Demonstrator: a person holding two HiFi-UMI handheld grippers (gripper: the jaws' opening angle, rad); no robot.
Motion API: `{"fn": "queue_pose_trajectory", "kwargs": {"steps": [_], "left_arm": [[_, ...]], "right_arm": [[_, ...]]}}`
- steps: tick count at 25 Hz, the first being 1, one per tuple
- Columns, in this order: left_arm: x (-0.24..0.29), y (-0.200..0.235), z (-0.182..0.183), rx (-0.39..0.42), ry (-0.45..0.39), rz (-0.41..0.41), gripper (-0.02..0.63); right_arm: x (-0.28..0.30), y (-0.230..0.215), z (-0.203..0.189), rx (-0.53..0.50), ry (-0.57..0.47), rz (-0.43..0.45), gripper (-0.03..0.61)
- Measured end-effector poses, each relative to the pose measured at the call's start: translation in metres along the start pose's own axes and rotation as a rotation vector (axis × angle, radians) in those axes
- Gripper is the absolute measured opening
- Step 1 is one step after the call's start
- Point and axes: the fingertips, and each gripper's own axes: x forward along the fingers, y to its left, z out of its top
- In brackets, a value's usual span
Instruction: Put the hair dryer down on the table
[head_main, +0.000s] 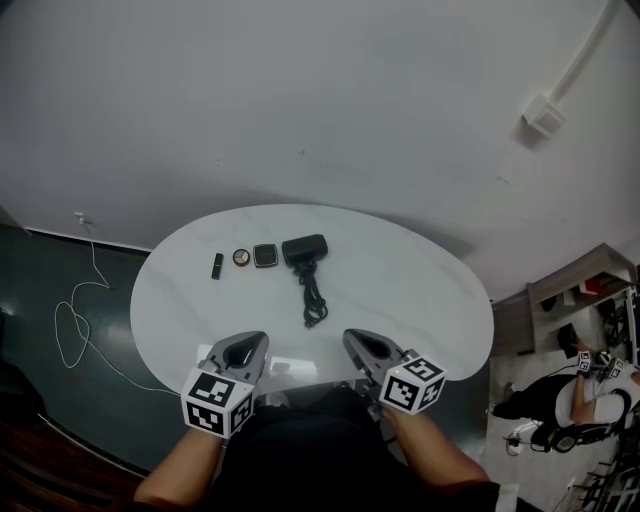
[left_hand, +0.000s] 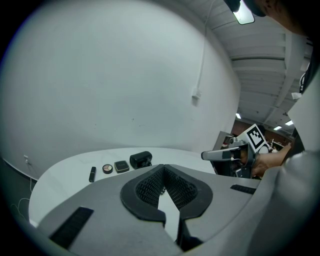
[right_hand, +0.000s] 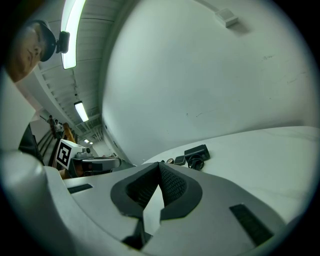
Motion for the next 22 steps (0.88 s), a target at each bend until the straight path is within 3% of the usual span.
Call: {"fn": "queue_pose_trajectory", "kwargs": {"steps": [22], "left_arm": [[0.0027, 0.0047, 0.002, -0.014, -0.005, 0.012, 0.011]], "right_arm": [[0.0075, 0.0007, 0.0024, -0.015, 0.017, 0.009, 0.008]]}}
